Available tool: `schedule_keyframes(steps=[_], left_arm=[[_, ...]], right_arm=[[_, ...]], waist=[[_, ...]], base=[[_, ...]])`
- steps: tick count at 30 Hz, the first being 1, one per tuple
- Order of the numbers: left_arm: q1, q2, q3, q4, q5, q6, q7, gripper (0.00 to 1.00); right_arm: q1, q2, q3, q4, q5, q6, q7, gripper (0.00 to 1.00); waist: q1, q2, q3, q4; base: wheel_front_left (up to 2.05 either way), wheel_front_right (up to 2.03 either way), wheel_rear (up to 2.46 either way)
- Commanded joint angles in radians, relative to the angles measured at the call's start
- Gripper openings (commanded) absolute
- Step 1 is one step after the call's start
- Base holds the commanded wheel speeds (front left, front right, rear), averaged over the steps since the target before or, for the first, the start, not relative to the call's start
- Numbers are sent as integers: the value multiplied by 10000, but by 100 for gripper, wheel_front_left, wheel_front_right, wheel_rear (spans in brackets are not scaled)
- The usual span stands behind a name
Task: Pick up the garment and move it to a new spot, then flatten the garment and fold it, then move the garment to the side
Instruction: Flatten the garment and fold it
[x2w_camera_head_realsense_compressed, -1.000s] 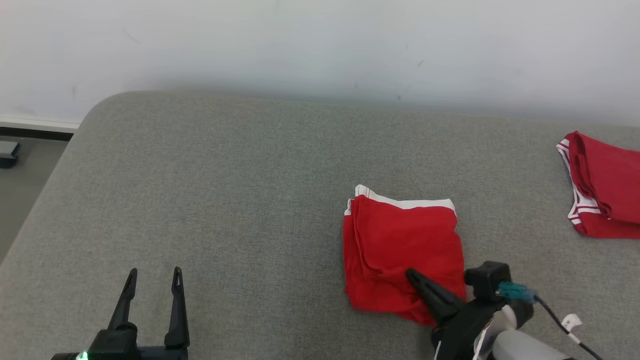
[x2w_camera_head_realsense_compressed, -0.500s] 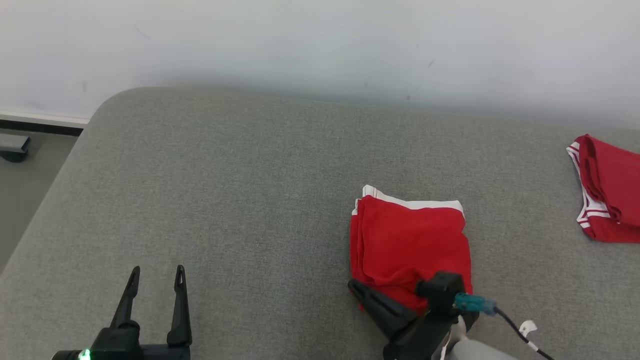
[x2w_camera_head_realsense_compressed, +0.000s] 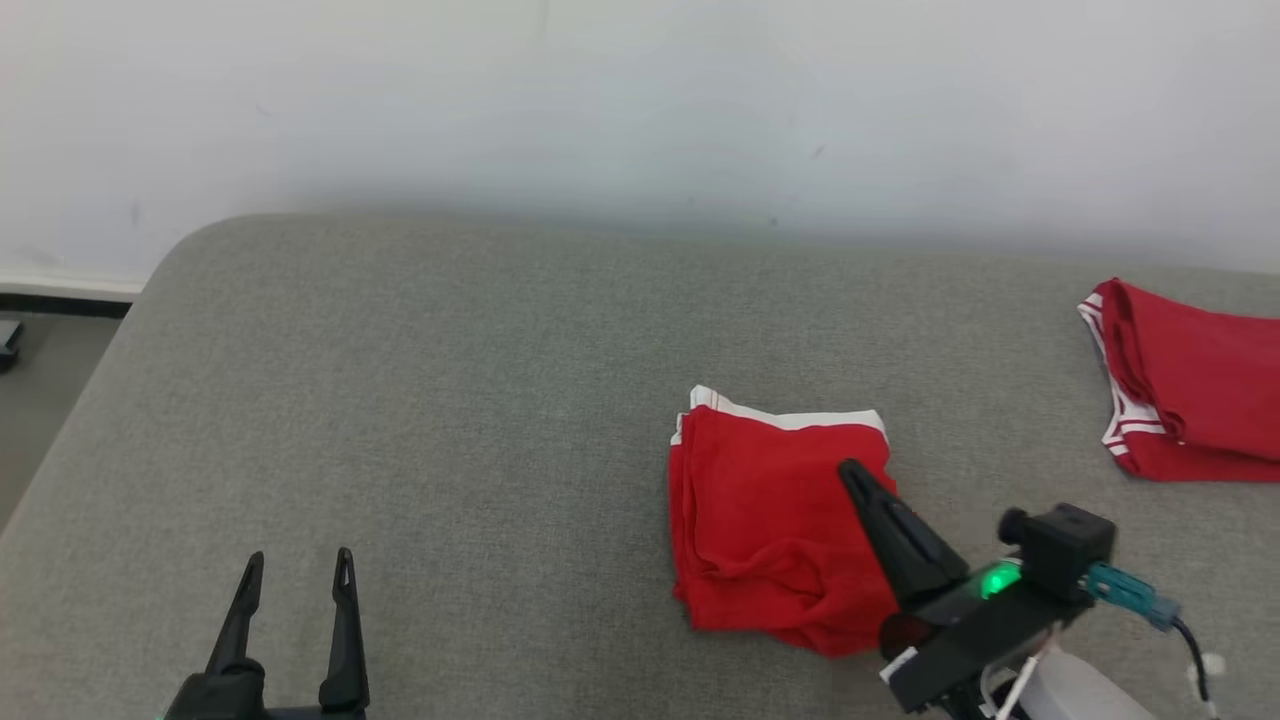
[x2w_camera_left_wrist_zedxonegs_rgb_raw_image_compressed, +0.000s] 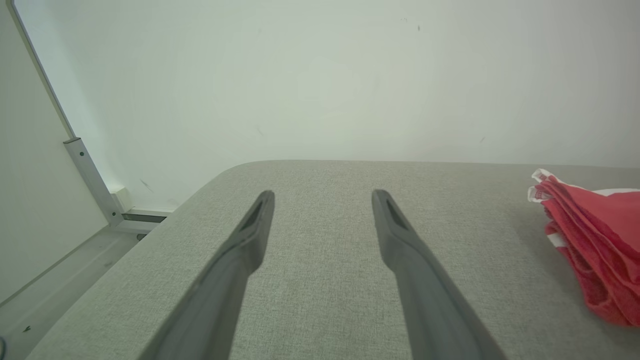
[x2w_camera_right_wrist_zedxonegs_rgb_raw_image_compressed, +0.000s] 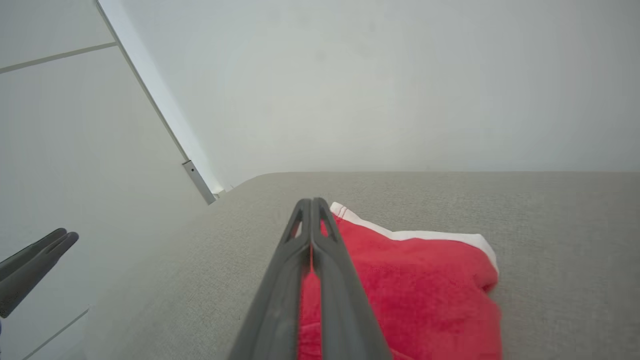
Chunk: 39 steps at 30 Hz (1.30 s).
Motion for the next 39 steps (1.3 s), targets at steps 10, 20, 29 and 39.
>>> schedule_keyframes(steps=[10, 20, 29, 39], left_arm=[[303, 109, 153, -165, 117, -7, -31, 100], [427, 142, 250, -240, 122, 28, -31, 100], [561, 120, 219, -280, 136, 15, -31, 100], [768, 118, 133, -325, 202, -55, -31, 100]], right_arm=[[1796, 630, -3087, -737, -1230, -30, -38, 0], [3141, 1371, -4656, -1480, -2688, -30, -39, 0], [3716, 1744, -5229, -1785, -3607, -30, -27, 100], [3876, 1987, -5415, -1415, -3921, -30, -27, 100]], waist=[[0, 0, -345, -778], [0, 0, -474, -1311], [0, 0, -593, -1646], [0, 0, -652, -1660]], base=[[0, 0, 0], [0, 0, 0], [0, 0, 0], [0, 0, 0]])
